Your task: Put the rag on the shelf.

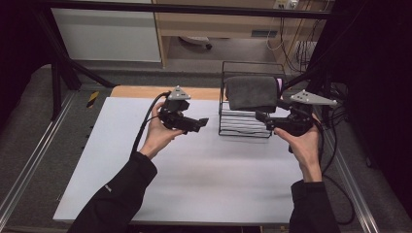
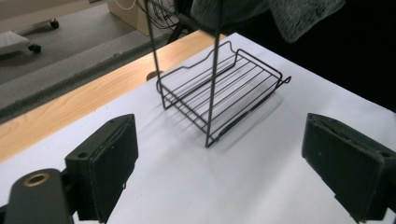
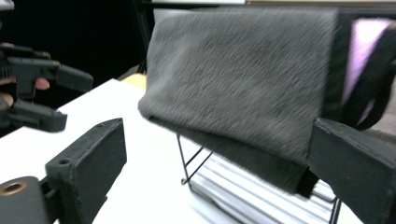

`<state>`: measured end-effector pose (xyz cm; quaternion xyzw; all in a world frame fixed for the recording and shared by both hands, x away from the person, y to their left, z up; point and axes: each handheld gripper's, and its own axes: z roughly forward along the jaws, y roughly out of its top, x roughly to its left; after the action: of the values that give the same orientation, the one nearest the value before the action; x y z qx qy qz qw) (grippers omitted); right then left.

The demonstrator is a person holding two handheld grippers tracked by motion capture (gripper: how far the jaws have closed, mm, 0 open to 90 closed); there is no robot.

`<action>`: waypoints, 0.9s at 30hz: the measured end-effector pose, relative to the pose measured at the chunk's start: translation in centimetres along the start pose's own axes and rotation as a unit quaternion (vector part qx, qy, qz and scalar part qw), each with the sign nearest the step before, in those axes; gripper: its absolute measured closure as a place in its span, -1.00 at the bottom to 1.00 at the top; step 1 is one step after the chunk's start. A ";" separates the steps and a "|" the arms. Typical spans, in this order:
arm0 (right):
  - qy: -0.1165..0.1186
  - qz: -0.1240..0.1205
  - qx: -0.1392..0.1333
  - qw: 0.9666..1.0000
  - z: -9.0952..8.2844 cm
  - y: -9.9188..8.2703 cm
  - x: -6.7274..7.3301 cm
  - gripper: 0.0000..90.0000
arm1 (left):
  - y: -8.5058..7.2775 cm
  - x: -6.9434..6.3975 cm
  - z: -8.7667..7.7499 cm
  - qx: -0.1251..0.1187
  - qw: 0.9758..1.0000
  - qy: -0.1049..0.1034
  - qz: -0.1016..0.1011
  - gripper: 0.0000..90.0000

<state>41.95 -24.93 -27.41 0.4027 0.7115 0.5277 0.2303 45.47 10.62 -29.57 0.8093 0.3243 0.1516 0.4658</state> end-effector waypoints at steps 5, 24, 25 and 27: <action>0.010 -0.003 0.012 1.000 0.3 -1.6 0.7 -0.93 | -2.7 0.8 -1.4 0.001 1.000 0.002 -0.006 -0.77; 0.062 -0.006 0.040 0.997 1.0 -7.8 2.8 -0.98 | -13.2 3.0 -6.6 0.004 0.999 0.034 -0.027 -0.77; 0.064 -0.004 0.043 0.997 1.0 -8.3 2.9 -0.98 | -13.7 3.1 -6.7 0.004 0.999 0.034 -0.032 -0.77; 0.069 0.001 0.051 0.996 1.3 -9.2 2.9 -0.98 | -14.7 3.4 -7.1 0.005 0.999 0.037 -0.035 -0.77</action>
<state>38.19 -22.92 -36.17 0.3771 0.7512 0.5177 0.1595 38.44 22.76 -38.61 0.7937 0.3703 0.1629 0.4543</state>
